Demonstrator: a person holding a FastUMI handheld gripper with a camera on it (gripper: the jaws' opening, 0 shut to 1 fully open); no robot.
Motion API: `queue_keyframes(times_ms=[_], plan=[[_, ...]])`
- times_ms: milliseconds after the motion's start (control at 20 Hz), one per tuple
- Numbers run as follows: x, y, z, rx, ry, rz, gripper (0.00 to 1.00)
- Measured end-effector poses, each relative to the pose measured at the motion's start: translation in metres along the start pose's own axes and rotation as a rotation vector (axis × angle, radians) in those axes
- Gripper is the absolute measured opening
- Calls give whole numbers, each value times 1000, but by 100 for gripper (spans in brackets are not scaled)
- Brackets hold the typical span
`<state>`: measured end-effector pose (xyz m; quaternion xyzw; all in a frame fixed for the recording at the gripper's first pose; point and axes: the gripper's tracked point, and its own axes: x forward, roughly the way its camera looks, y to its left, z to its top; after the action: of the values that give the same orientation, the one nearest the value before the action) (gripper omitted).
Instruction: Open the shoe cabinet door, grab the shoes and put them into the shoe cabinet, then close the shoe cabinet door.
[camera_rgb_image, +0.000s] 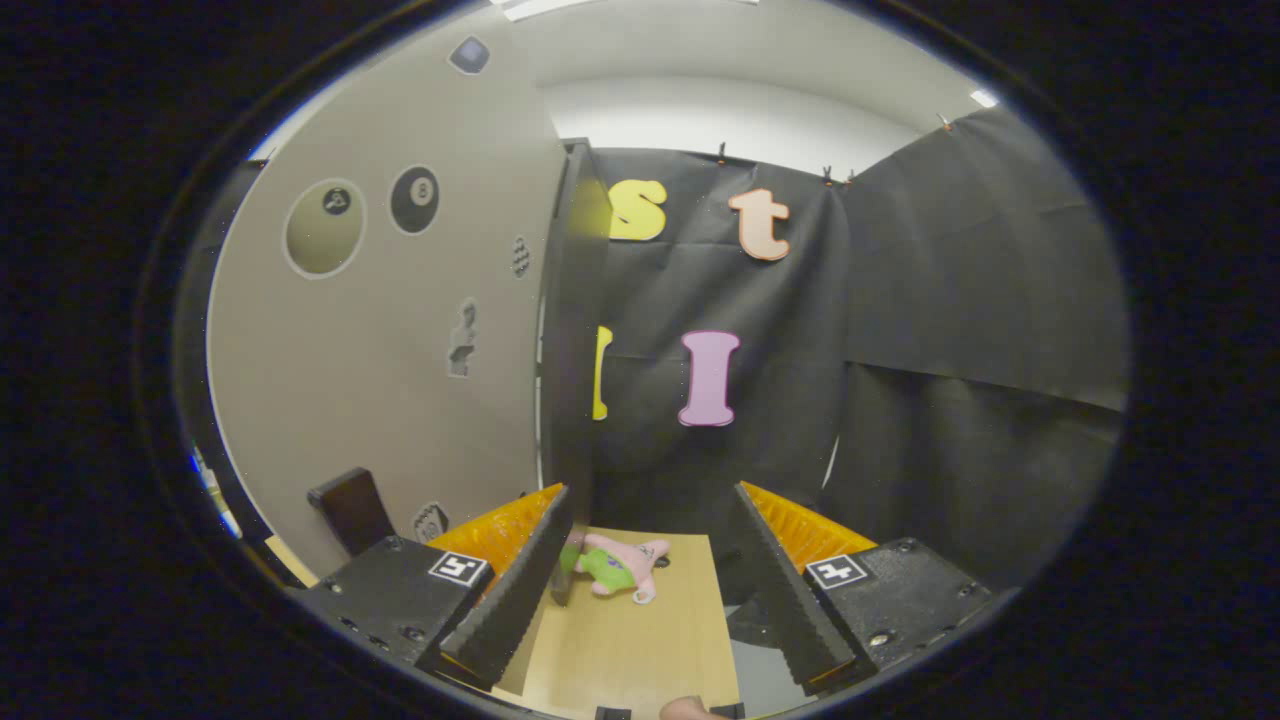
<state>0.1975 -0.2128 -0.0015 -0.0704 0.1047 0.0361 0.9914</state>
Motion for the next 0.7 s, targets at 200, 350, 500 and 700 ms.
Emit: queue_keyframes(times_ms=[200,350,500,700], plan=[[5,7,-8,0,31,-35,96],[8,31,-18,108,56,42,94],[7,40,-11,91,39,46,94],[4,68,-14,89,47,59,94]])
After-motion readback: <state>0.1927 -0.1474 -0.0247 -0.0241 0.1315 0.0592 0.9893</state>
